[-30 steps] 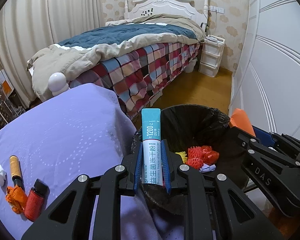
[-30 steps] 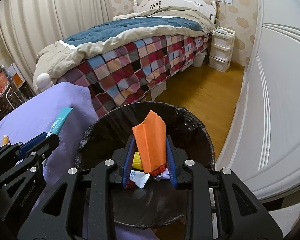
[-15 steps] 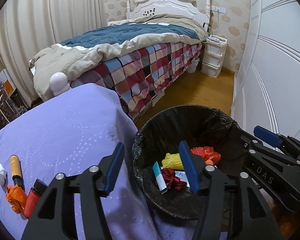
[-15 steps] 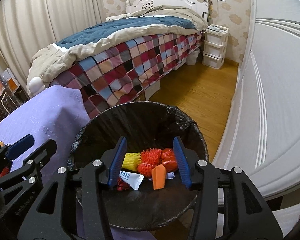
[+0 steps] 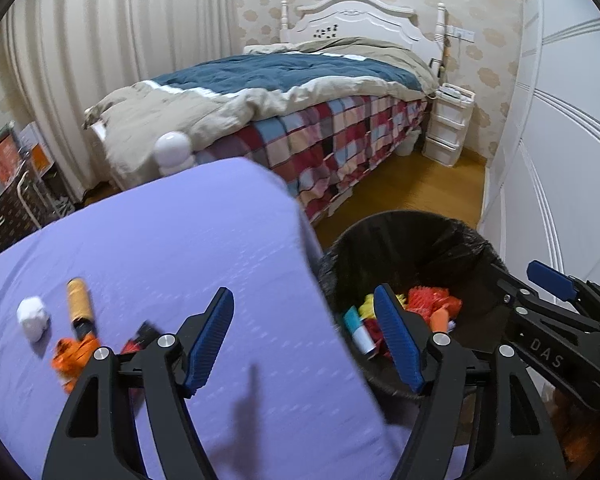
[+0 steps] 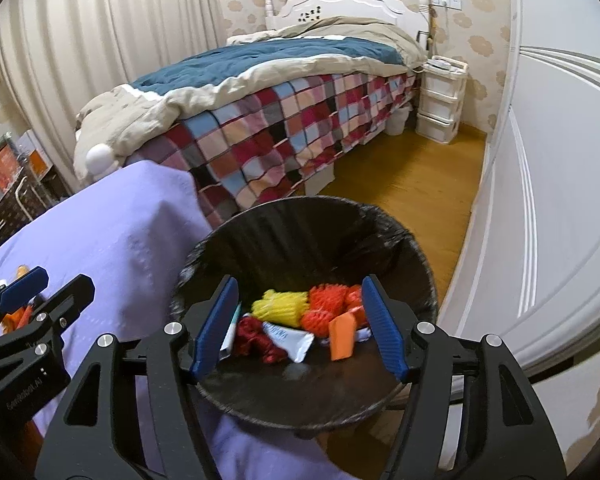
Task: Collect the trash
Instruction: 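Move both open tools back over the table toward the remaining items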
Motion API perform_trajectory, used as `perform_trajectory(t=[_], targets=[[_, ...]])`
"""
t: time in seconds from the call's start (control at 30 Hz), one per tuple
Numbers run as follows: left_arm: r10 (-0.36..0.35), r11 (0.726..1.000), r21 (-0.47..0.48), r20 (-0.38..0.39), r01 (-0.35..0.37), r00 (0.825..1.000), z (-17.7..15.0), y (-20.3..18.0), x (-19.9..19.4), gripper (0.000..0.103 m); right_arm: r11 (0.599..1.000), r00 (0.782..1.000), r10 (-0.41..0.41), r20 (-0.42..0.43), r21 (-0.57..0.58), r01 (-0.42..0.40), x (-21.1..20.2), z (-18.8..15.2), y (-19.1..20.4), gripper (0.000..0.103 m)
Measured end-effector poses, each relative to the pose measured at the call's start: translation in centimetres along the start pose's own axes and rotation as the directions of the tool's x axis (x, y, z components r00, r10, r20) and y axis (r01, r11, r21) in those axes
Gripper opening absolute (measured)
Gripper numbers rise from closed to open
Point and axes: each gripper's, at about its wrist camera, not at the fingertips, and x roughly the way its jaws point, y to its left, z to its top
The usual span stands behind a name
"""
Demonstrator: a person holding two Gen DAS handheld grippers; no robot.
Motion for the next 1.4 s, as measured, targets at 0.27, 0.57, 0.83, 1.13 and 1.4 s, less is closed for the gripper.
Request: perform_trajectory(t=[0.27, 0.57, 0.83, 1.13, 1.4], targets=[[0.036, 0.997, -0.063, -0.004, -0.036, 0.999, -1.8, 3.8, -2.2, 0.071, 0.998, 0.998, 0.054, -0.019, -0.02, -0.054, -1.2, -1.7, 2.5, 0.065], [0.129, 0.986, -0.108, -0.013, -0.13, 0.992, -4.9, 8.5, -4.4, 0.071, 0.985, 0.988, 0.145, -0.054, -0.089, -0.149, -2.0, -3.6, 7.6, 0.066], [0.194, 0.959, -0.197, -0.063, -0.203, 0.979, -7.5, 13.6, -5.0, 0.071, 0.955, 0.977, 0.195, -0.09, -0.209, -0.21, -2.5, -5.1, 13.3, 0.066], [0.17, 0.957, -0.222, -0.081, -0.184, 0.982, -7.9, 15.1, -4.3, 0.071, 0.935, 0.975, 0.182, -0.125, -0.286, -0.211, -1.7, -5.8, 16.7, 0.067], [0.169, 0.955, -0.233, -0.092, -0.186, 0.981, -7.5, 15.5, -3.5, 0.071, 0.938, 0.974, 0.177, -0.14, -0.275, -0.21, -0.9, -5.3, 17.1, 0.067]])
